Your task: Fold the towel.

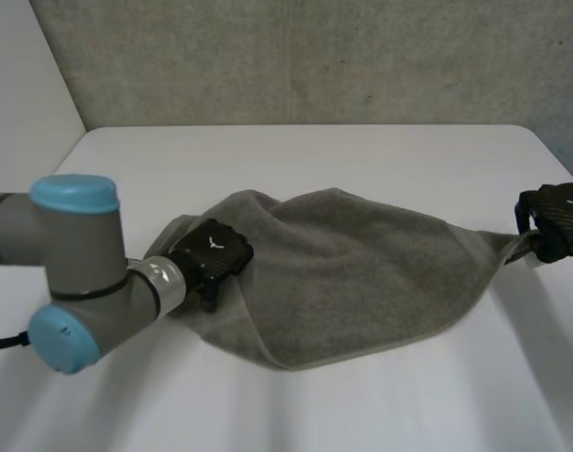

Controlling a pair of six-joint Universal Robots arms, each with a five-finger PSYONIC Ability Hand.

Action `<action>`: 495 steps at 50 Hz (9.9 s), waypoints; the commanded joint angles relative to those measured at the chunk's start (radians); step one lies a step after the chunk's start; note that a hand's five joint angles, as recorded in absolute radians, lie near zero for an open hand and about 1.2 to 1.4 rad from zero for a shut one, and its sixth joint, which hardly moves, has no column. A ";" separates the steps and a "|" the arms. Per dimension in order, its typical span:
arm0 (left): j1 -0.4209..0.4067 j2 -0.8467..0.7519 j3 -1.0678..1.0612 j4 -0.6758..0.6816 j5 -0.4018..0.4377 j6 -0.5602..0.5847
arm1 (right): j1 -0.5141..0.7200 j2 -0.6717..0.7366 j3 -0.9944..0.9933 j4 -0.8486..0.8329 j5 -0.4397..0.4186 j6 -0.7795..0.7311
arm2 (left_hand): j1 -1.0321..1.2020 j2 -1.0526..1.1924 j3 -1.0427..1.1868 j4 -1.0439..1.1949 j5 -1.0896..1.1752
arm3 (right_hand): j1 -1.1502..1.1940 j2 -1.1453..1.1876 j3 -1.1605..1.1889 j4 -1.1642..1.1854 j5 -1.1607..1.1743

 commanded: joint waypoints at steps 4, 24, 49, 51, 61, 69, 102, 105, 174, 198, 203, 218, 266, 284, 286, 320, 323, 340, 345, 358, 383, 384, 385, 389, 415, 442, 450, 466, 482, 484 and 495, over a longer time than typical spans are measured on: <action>0.001 -0.101 0.153 -0.105 -0.006 -0.004 | 0.002 -0.003 0.021 -0.010 -0.012 -0.028 | -0.013 -0.017 -0.018 -0.018 -0.010 | 0.071 0.075 0.052 0.061 0.053; -0.008 -0.165 0.238 -0.149 -0.023 -0.007 | 0.018 -0.003 0.035 -0.010 -0.015 -0.053 | -0.125 -0.129 -0.130 -0.130 -0.122 | 0.071 0.075 0.052 0.061 0.053; -0.008 -0.144 0.252 -0.212 -0.069 -0.008 | 0.018 -0.003 0.035 -0.013 -0.015 -0.053 | 0.444 0.440 0.439 0.439 0.447 | 0.071 0.075 0.052 0.061 0.053; -0.008 -0.134 0.248 -0.212 -0.075 -0.008 | 0.018 -0.003 0.035 -0.013 -0.015 -0.053 | 0.477 0.473 0.472 0.472 0.480 | 0.071 0.075 0.052 0.061 0.053; -0.007 -0.072 0.199 -0.212 -0.081 -0.008 | 0.019 -0.009 0.033 -0.011 -0.020 -0.051 | 0.823 0.819 0.818 0.818 0.826 | 0.071 0.075 0.052 0.061 0.053; 0.012 0.088 0.096 -0.210 -0.080 -0.015 | 0.018 -0.094 0.023 0.019 -0.041 -0.048 | 0.873 0.869 0.868 0.868 0.876 | 0.071 0.075 0.052 0.061 0.053; 0.343 0.503 -0.094 -0.260 -0.067 -0.335 | 0.113 0.029 -0.571 0.949 -0.010 -0.479 | 0.873 0.869 0.868 0.868 0.876 | 0.071 0.075 0.052 0.061 0.053; 0.342 0.421 -0.075 -0.258 -0.074 -0.308 | 0.182 0.091 -0.605 0.938 0.075 -0.479 | 0.873 0.869 0.868 0.868 0.876 | 0.071 0.075 0.052 0.061 0.053; 0.539 0.824 -0.432 0.273 0.238 -0.543 | -0.002 -0.266 -0.428 0.421 -0.215 0.044 | 0.873 0.869 0.868 0.868 0.876 | 0.071 0.075 0.052 0.061 0.053; 0.553 0.606 -0.510 0.264 0.262 -0.435 | -0.077 -0.110 -0.264 0.537 -0.274 -0.220 | 0.873 0.869 0.868 0.868 0.876 | 0.071 0.075 0.052 0.061 0.053; 0.532 0.461 -0.443 0.256 0.239 -0.346 | -0.019 0.001 -0.296 0.523 -0.188 -0.232 | 0.873 0.869 0.868 0.868 0.876 | 0.071 0.075 0.052 0.061 0.053; 0.449 0.156 -0.199 0.202 0.066 -0.314 | 0.105 0.303 -0.436 0.372 0.022 -0.220 | 0.873 0.869 0.868 0.868 0.876 | 0.071 0.075 0.052 0.061 0.053; 0.384 0.386 -0.323 0.147 -0.009 -0.311 | 0.193 0.010 -0.116 0.305 0.112 -0.211 | -0.295 -0.299 -0.300 -0.300 -0.292 | -1.151 -1.146 -1.169 -1.160 -1.168; 0.338 0.403 -0.398 0.182 -0.009 -0.312 | 0.191 0.131 0.104 0.072 0.098 -0.257 | -0.292 -0.296 -0.297 -0.297 -0.289 | -0.816 -0.812 -0.835 -0.826 -0.834; 0.338 0.403 -0.398 0.182 -0.009 -0.312 | 0.188 0.138 0.099 0.057 0.101 -0.258 | -0.292 -0.296 -0.297 -0.297 -0.289 | -0.606 -0.601 -0.624 -0.615 -0.623; 0.342 0.407 -0.400 0.182 -0.009 -0.314 | 0.606 -0.010 -0.134 -0.121 0.286 -0.333 | -0.295 -0.299 -0.300 -0.300 -0.292 | 0.071 0.075 0.052 0.061 0.053; 0.342 0.407 -0.401 0.182 -0.009 -0.314 | 0.818 0.063 -0.149 -0.196 0.293 -0.347 | -0.295 -0.299 -0.300 -0.300 -0.292 | 0.071 0.075 0.052 0.061 0.053; 0.343 0.407 -0.413 0.182 -0.009 -0.314 | 1.043 0.359 -0.252 -0.149 0.270 -0.464 | -0.298 -0.302 -0.303 -0.303 -0.295 | -0.248 -0.243 -0.267 -0.258 -0.266; 0.342 0.407 -0.412 0.182 -0.009 -0.314 | 1.038 0.292 -0.240 -0.143 0.264 -0.438 | -0.298 -0.302 -0.303 -0.303 -0.295 | -1.151 -1.146 -1.169 -1.160 -1.168; 0.297 0.438 -0.423 0.178 -0.009 -0.320 | 0.799 0.055 -0.136 -0.122 0.189 -0.145 | -0.286 -0.290 -0.292 -0.291 -0.283 | -1.151 -1.146 -1.169 -1.160 -1.168; -0.062 0.397 -0.357 0.187 0.152 -0.309 | 0.506 0.008 0.115 -0.016 0.083 -0.077 | -0.263 -0.267 -0.268 -0.268 -0.260 | -1.151 -1.146 -1.169 -1.160 -1.168; -0.062 0.397 -0.357 0.187 0.152 -0.309 | 0.506 0.008 0.115 -0.016 0.083 -0.077 | -0.263 -0.267 -0.268 -0.268 -0.260 | -1.151 -1.146 -1.169 -1.160 -1.168; -0.095 0.363 -0.325 0.185 0.150 -0.312 | 0.506 0.019 0.122 -0.031 0.083 -0.077 | -0.257 -0.261 -0.262 -0.262 -0.254 | -1.151 -1.146 -1.169 -1.160 -1.168; -0.140 0.304 -0.278 0.173 0.149 -0.315 | 0.507 0.039 0.142 -0.069 0.085 -0.082 | -0.254 -0.258 -0.259 -0.259 -0.251 | -1.151 -1.146 -1.169 -1.160 -1.168; -0.238 0.183 -0.169 0.116 -0.117 -0.157 | 0.506 0.089 0.158 -0.125 0.085 -0.089 | -0.019 -0.023 -0.024 -0.024 -0.016 | -1.151 -1.146 -1.169 -1.160 -1.168; -0.171 0.373 -0.407 0.119 -0.333 -0.125 | 0.515 0.109 0.178 -0.171 0.085 -0.117 | 0.125 0.121 0.119 0.120 0.128 | -1.120 -1.115 -1.139 -1.130 -1.138; -0.154 0.447 -0.487 0.221 -0.340 -0.131 | 0.513 0.105 0.201 -0.180 0.082 -0.105 | 0.113 0.109 0.108 0.108 0.116 | -1.026 -1.021 -1.045 -1.036 -1.044; -0.090 0.412 -0.554 0.306 -0.333 -0.179 | 0.512 0.100 0.245 -0.255 0.126 -0.116 | 0.089 0.086 0.084 0.085 0.093 | -0.815 -0.810 -0.833 -0.824 -0.832; -0.045 0.573 -0.610 0.313 -0.299 -0.182 | 0.519 0.100 0.244 -0.255 0.135 -0.116 | -0.345 -0.349 -0.350 -0.350 -0.342 | -0.815 -0.810 -0.833 -0.824 -0.832; -0.034 0.594 -0.617 0.314 -0.276 -0.179 | 0.519 0.100 0.244 -0.255 0.134 -0.116 | -0.345 -0.349 -0.350 -0.350 -0.342 | -0.815 -0.810 -0.833 -0.824 -0.832; -0.022 0.673 -0.728 0.303 -0.124 -0.121 | 0.519 0.099 0.244 -0.253 0.132 -0.116 | -0.275 -0.279 -0.280 -0.279 -0.272 | -0.815 -0.810 -0.833 -0.824 -0.832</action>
